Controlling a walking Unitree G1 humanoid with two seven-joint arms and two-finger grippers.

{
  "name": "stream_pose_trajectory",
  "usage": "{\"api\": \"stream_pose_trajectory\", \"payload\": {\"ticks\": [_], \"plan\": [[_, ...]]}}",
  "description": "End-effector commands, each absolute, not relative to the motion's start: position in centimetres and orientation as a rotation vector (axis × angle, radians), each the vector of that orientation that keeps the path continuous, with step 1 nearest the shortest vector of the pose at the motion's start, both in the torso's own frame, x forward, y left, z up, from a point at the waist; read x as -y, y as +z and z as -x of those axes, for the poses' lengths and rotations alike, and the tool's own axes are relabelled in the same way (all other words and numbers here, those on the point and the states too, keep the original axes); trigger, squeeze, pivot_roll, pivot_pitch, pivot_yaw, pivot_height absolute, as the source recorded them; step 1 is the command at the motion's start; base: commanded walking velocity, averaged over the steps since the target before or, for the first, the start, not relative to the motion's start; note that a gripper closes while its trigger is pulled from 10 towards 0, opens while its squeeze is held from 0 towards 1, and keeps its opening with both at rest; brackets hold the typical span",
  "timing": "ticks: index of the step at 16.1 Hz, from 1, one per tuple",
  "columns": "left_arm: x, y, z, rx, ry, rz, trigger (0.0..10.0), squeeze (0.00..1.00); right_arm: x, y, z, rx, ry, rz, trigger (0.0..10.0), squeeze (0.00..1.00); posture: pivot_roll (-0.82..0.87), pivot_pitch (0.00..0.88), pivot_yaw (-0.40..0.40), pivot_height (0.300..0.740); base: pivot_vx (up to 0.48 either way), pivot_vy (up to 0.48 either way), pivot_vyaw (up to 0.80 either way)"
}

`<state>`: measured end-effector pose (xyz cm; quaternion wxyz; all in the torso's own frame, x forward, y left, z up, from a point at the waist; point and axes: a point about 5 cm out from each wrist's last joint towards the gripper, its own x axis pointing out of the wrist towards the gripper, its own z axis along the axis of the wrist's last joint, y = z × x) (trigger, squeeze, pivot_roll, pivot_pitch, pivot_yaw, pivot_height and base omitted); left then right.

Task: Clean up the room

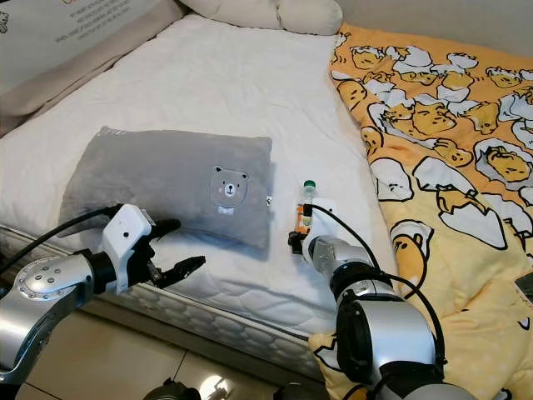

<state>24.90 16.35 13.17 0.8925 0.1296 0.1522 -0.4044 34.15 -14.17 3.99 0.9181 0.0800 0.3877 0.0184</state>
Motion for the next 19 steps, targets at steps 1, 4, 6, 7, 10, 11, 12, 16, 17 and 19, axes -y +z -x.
{"api": "stream_pose_trajectory", "payload": {"ticks": [1,4,6,7,10,11,12,16,17,19], "plan": [[-16.2,13.0,-24.8,-0.333,-0.856,-0.288,10.0,0.0,14.6,4.1,-34.3,-0.79,0.014,-0.177,0.0,0.0,0.01,0.06,-0.01,0.74,0.0,0.0,0.0],[-16.2,12.8,-25.1,-0.306,-0.786,-0.252,10.0,0.0,15.6,5.8,-35.5,-0.619,0.0,-0.188,0.0,0.0,0.0,0.034,-0.024,0.74,0.0,0.0,0.0],[-16.4,13.5,-25.5,-0.219,-0.665,-0.226,10.0,0.0,16.1,7.7,-36.3,-0.405,0.03,-0.204,0.0,0.0,-0.02,0.012,-0.023,0.74,0.0,0.0,0.0],[-16.6,14.3,-25.8,-0.158,-0.574,-0.209,10.0,0.0,16.2,9.1,-36.0,-0.276,0.062,-0.275,0.0,0.0,-0.02,0.006,-0.021,0.74,0.0,0.0,0.0],[-17.6,16.5,-25.6,-0.051,-0.391,-0.194,10.0,0.0,15.6,12.5,-31.7,-0.03,0.217,-0.374,10.0,0.0,-0.05,0.0,0.011,0.74,0.0,0.0,0.16],[-18.3,16.9,-25.5,-0.032,-0.302,-0.196,10.0,0.0,14.8,13.0,-29.7,0.005,0.303,-0.329,10.0,0.0,-0.07,0.0,0.021,0.74,0.0,0.0,0.8],[-18.5,17.0,-25.4,-0.019,-0.262,-0.193,10.0,0.0,14.3,13.1,-28.7,0.009,0.351,-0.319,10.0,0.0,-0.07,0.0,0.023,0.74,0.0,0.0,0.8],[-18.9,16.1,-24.6,-0.056,-0.147,-0.101,10.0,0.0,13.3,12.4,-24.9,-0.082,0.468,-0.31,10.0,0.0,-0.06,0.0,0.022,0.74,0.0,0.0,0.8],[-18.6,15.8,-24.1,-0.065,-0.155,-0.085,10.0,0.0,13.3,12.0,-24.4,-0.109,0.468,-0.284,10.0,0.0,-0.06,0.0,0.016,0.74,0.0,0.0,0.8],[-18.6,15.0,-23.5,-0.104,-0.132,-0.104,10.0,0.0,13.7,11.4,-23.9,-0.161,0.405,-0.318,10.0,0.0,-0.05,0.0,0.012,0.74,0.0,0.0,0.8]]}}
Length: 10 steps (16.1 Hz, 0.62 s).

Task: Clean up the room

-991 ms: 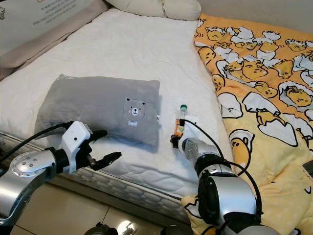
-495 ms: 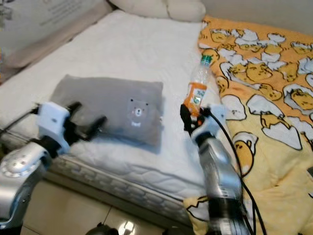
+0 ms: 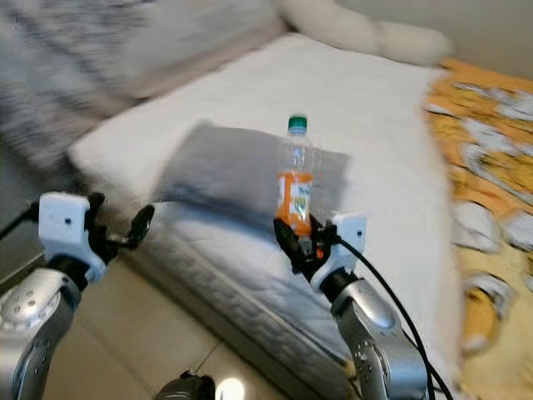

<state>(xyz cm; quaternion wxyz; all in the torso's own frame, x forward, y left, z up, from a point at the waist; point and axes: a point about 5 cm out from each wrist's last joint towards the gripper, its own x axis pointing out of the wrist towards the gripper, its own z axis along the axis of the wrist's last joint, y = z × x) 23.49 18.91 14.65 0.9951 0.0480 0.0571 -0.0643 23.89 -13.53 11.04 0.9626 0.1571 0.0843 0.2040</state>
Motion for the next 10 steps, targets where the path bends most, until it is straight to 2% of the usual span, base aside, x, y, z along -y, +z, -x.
{"api": "stream_pose_trajectory", "payload": {"ticks": [1,10], "plan": [[-18.79,14.71,-23.33,-0.121,-0.105,-0.114,10.0,0.0,13.87,11.25,-23.66,-0.178,0.381,-0.322,10.0,0.0,-0.05,0.0,0.013,0.74,0.0,0.0,0.8],[-18.27,14.24,-23.24,-0.105,-0.097,-0.121,10.0,0.0,13.0,10.26,-22.94,-0.254,0.375,-0.267,10.0,0.0,-0.05,0.0,0.023,0.74,0.0,0.0,0.8]]}}
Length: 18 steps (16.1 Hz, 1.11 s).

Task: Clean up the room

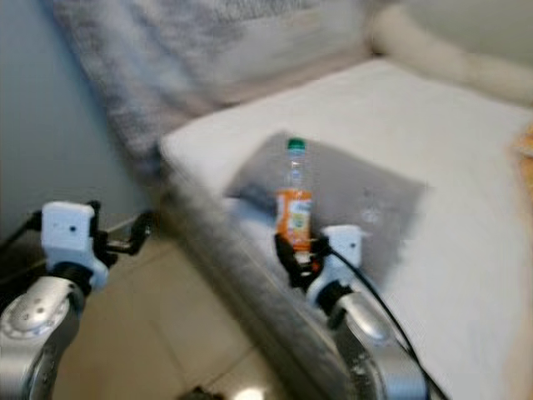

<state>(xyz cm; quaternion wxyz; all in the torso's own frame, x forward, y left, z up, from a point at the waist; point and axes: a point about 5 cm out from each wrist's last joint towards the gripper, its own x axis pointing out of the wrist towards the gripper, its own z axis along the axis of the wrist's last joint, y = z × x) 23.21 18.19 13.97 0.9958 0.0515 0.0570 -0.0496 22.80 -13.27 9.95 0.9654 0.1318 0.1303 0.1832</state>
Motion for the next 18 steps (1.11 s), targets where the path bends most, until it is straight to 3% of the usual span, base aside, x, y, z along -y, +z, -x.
{"api": "stream_pose_trajectory", "payload": {"ticks": [1,12,18], "plan": [[-18.2,14.2,-23.3,-0.099,-0.103,-0.117,10.0,0.0,12.8,10.3,-23.0,-0.255,0.385,-0.26,10.0,0.0,-0.05,0.0,0.024,0.74,0.0,0.0,0.8],[-18.1,14.1,-23.4,-0.097,-0.111,-0.1,10.0,0.0,11.9,11.5,-23.9,-0.206,0.418,-0.168,10.0,0.0,-0.05,0.0,0.01,0.74,0.048,0.0,0.79],[-18.1,14.0,-23.4,-0.101,-0.12,-0.097,10.0,0.0,11.8,10.7,-24.1,-0.239,0.382,-0.091,10.0,0.0,-0.04,0.0,0.003,0.74,0.313,0.0,0.0]]}}
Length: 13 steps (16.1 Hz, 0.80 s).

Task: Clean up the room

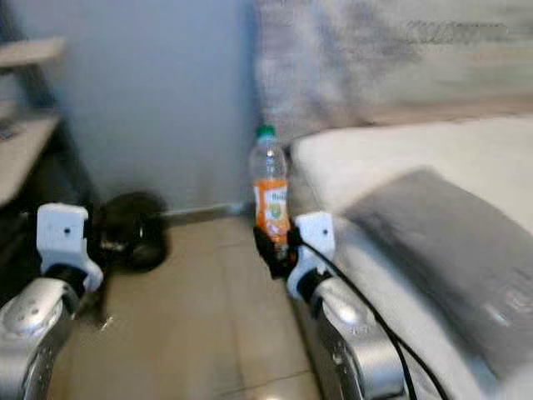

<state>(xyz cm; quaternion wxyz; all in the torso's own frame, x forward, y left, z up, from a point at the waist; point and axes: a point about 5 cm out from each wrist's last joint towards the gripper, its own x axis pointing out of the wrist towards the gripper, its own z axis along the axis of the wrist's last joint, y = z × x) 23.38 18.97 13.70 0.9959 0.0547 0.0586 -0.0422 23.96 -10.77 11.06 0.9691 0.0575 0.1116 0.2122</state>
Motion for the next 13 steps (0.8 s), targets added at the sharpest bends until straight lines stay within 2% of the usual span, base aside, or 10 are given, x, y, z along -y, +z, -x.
{"api": "stream_pose_trajectory", "payload": {"ticks": [1,7,11,13], "plan": [[-18.1,14.0,-23.4,-0.101,-0.121,-0.097,10.0,0.0,11.9,10.5,-24.2,-0.25,0.362,-0.048,10.0,0.0,-0.04,0.0,0.002,0.74,0.341,0.0,0.0],[-18.1,14.0,-23.6,-0.1,-0.128,-0.097,10.0,0.0,12.7,9.3,-24.1,-0.292,0.35,-0.051,10.0,0.0,-0.04,0.0,0.001,0.74,0.341,0.0,0.0],[-18.1,14.0,-23.5,-0.104,-0.134,-0.096,10.0,0.0,13.2,8.9,-24.0,-0.294,0.298,-0.074,10.0,0.0,-0.03,0.0,0.002,0.74,0.341,0.0,0.76],[-18.1,13.9,-23.4,-0.111,-0.141,-0.095,10.0,0.0,13.4,8.7,-23.9,-0.289,0.277,-0.038,10.0,0.0,-0.03,0.0,0.004,0.74,0.345,0.0,0.0]]}}
